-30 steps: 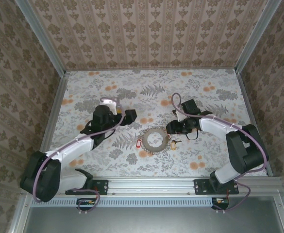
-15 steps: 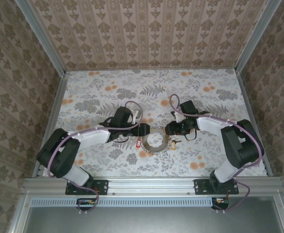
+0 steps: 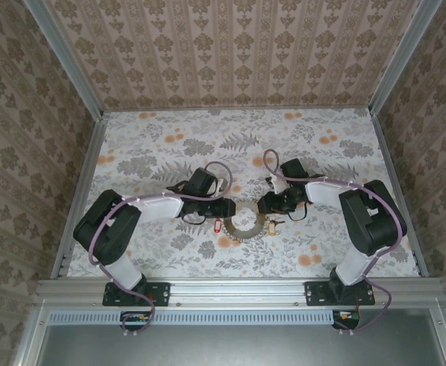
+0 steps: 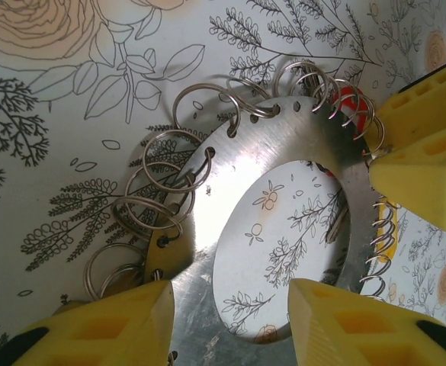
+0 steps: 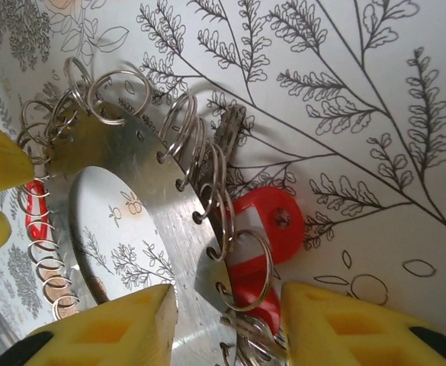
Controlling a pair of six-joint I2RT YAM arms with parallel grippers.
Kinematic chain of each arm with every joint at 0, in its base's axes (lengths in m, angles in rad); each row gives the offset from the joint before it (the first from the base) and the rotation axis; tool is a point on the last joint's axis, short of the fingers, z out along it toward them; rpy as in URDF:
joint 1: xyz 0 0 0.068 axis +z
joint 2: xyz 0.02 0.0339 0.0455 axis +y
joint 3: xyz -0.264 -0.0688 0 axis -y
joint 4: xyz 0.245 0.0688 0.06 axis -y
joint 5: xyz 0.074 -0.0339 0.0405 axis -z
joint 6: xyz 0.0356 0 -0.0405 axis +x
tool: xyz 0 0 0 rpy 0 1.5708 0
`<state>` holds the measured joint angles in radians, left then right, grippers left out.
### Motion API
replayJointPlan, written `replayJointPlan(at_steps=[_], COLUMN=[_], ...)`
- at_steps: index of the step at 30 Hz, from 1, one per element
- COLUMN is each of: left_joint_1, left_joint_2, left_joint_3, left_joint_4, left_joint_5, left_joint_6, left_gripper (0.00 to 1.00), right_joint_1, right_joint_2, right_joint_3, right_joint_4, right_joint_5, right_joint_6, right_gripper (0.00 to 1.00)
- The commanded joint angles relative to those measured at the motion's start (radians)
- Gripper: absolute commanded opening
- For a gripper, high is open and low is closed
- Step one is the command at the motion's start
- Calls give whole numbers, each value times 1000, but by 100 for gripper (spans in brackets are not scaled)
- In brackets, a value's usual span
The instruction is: Put the keys on the keyring
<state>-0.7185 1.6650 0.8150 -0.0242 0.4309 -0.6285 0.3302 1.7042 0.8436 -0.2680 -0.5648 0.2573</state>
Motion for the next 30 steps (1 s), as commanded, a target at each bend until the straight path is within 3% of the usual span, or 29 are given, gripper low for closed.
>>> replayJointPlan(at_steps=[1,8,15,20,26,30], left_joint_1=[5,7,8,13,40,73], left_joint_2=[46,92,55,-65,-248,-358], left_joint_3=[22,53,56,58,44,-15], left_joint_4=[-66,-77,-85,-96,-74,47], left_joint_5=[-8,1,-48,-148,-275,-302], left_joint_6=[9,16,18,24,29,-25], left_gripper=[43,38,38,59,98,100], right_joint_1=[9,7,-17,-67,-131,-148], right_joint_2=[22,39,-15,-122,-288,-391], right_joint_3=[-8,-18,-36,-64,-120,-140], right_joint_4=[18,39,56,89,274,403], right_joint_5=[-101,-152,-153,-182,-235,-201], right_joint_6=[-18,-21,2,57,257,410], right_gripper=[40,33,11,5,1,1])
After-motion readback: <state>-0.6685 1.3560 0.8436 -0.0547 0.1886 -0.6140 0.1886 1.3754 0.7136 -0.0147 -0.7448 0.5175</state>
